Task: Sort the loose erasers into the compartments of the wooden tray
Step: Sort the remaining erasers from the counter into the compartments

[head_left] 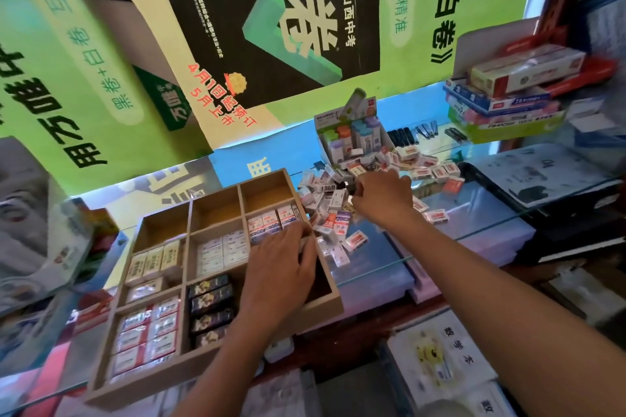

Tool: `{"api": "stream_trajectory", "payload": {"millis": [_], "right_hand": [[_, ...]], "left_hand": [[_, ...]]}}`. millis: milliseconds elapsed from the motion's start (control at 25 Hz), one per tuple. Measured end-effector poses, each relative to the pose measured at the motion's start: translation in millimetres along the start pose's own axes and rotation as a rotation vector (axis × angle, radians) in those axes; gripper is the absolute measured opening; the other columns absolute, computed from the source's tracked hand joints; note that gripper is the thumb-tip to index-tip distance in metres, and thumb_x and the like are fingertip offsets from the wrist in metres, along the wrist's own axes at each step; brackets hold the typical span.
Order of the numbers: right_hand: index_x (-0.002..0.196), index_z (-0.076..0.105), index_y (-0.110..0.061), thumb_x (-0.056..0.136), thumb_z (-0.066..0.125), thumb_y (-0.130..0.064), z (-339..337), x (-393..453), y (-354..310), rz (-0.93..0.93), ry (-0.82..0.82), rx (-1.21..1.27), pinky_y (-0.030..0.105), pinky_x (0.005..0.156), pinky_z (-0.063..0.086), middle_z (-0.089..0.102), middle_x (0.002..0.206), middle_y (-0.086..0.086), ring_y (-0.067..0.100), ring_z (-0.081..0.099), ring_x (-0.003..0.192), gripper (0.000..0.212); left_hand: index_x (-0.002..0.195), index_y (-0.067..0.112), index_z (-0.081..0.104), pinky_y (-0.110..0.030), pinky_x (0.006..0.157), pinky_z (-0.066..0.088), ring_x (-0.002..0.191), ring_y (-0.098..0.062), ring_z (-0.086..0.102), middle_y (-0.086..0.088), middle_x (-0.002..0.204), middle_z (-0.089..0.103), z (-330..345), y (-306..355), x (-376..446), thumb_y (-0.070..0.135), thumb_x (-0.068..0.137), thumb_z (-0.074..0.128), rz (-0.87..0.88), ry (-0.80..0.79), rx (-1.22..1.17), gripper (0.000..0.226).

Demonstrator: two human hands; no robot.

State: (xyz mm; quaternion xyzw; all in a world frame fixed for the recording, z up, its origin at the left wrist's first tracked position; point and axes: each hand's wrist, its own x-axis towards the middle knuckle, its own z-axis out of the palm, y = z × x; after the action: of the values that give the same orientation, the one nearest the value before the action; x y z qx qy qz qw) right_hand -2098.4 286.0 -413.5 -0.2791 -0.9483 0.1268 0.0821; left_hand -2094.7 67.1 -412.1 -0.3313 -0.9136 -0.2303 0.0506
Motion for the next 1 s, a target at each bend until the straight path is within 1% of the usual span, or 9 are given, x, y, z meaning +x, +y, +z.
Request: {"api": "stream_trajectory", "payload": {"millis": [200,320,400,520,600,720,800,880,1000], "right_hand": [[0.089,0.06,-0.024,0.079,0.066,-0.044,-10.8,-11.4,6.0,-0.04,0.156,0.133,0.037,0.09,0.042,0.065,0.084,-0.005,0.018,0.06,0.083,0.023],[0.093,0.06,-0.027,0.078,0.068,-0.042,-12.2,-22.0,9.9,-0.131,-0.055,0.177,0.036,0.086,0.042,0.067,0.096,-0.005,0.019,0.061,0.09,0.022],[0.106,0.057,-0.03,0.077,0.068,-0.042,-8.4,-27.8,9.2,-0.186,-0.146,0.073,0.038,0.087,0.04,0.067,0.105,-0.002,0.023,0.06,0.1,0.033],[0.114,0.055,-0.026,0.08,0.067,-0.039,1.6,-28.8,1.4,-0.217,0.01,-0.092,0.041,0.094,0.037,0.064,0.113,0.005,0.029,0.052,0.115,0.038],[0.112,0.056,-0.023,0.08,0.068,-0.032,6.7,-28.7,-1.0,-0.187,0.117,-0.098,0.038,0.09,0.04,0.067,0.108,0.005,0.028,0.057,0.109,0.035],[0.106,0.062,-0.019,0.084,0.069,-0.023,6.1,-33.0,1.4,-0.113,0.229,0.075,0.032,0.074,0.046,0.071,0.096,0.004,0.025,0.064,0.087,0.023],[0.103,0.064,-0.017,0.087,0.071,-0.022,-6.6,-39.3,2.9,-0.095,0.253,0.259,0.034,0.071,0.054,0.071,0.094,0.004,0.022,0.065,0.081,0.017],[0.101,0.065,-0.016,0.085,0.076,-0.024,-23.6,-48.0,-0.8,-0.131,0.27,0.442,0.037,0.076,0.058,0.071,0.096,0.003,0.02,0.067,0.082,0.02],[0.1,0.066,-0.018,0.08,0.081,-0.022,-42.9,-72.4,-24.4,-0.239,0.193,0.628,0.024,0.077,0.057,0.069,0.099,-0.003,0.013,0.067,0.089,0.025]], "left_hand": [[0.116,0.033,0.049,-0.039,0.093,0.041,0.097,-0.011,0.053,0.012,0.105,0.06,0.8,-1.1,-0.6,0.04,0.103,0.036,-0.002,-0.022,-0.01,0.019],[0.116,0.034,0.05,-0.04,0.095,0.042,0.097,-0.011,0.055,0.013,0.104,0.059,1.3,-2.4,1.2,0.041,0.102,0.036,0.001,-0.023,-0.006,0.021],[0.116,0.033,0.05,-0.04,0.094,0.042,0.095,-0.011,0.054,0.014,0.101,0.057,2.4,-2.1,1.7,0.042,0.102,0.036,0.004,-0.024,0.002,0.021],[0.115,0.034,0.049,-0.039,0.094,0.041,0.094,-0.01,0.054,0.016,0.098,0.055,1.4,-1.4,0.7,0.042,0.102,0.035,0.002,-0.022,-0.007,0.02],[0.115,0.034,0.048,-0.039,0.094,0.04,0.095,-0.011,0.054,0.015,0.099,0.057,1.0,-0.4,-0.6,0.041,0.102,0.035,0.006,-0.016,-0.011,0.019],[0.116,0.033,0.049,-0.039,0.094,0.041,0.097,-0.013,0.056,0.01,0.105,0.062,-0.3,-2.4,1.0,0.042,0.102,0.035,0.003,-0.016,-0.014,0.022],[0.117,0.032,0.051,-0.039,0.096,0.041,0.099,-0.013,0.055,0.01,0.108,0.063,-1.4,-1.5,-0.4,0.041,0.102,0.037,0.0,-0.017,-0.021,0.023],[0.118,0.029,0.054,-0.036,0.097,0.041,0.103,-0.012,0.051,0.009,0.112,0.061,-3.3,-0.8,-0.1,0.04,0.101,0.04,-0.012,-0.026,-0.04,0.024],[0.112,0.025,0.059,-0.031,0.09,0.041,0.102,-0.011,0.048,0.008,0.108,0.059,-13.1,1.6,-0.4,0.036,0.102,0.043,-0.044,0.041,-0.191,0.022]]}}
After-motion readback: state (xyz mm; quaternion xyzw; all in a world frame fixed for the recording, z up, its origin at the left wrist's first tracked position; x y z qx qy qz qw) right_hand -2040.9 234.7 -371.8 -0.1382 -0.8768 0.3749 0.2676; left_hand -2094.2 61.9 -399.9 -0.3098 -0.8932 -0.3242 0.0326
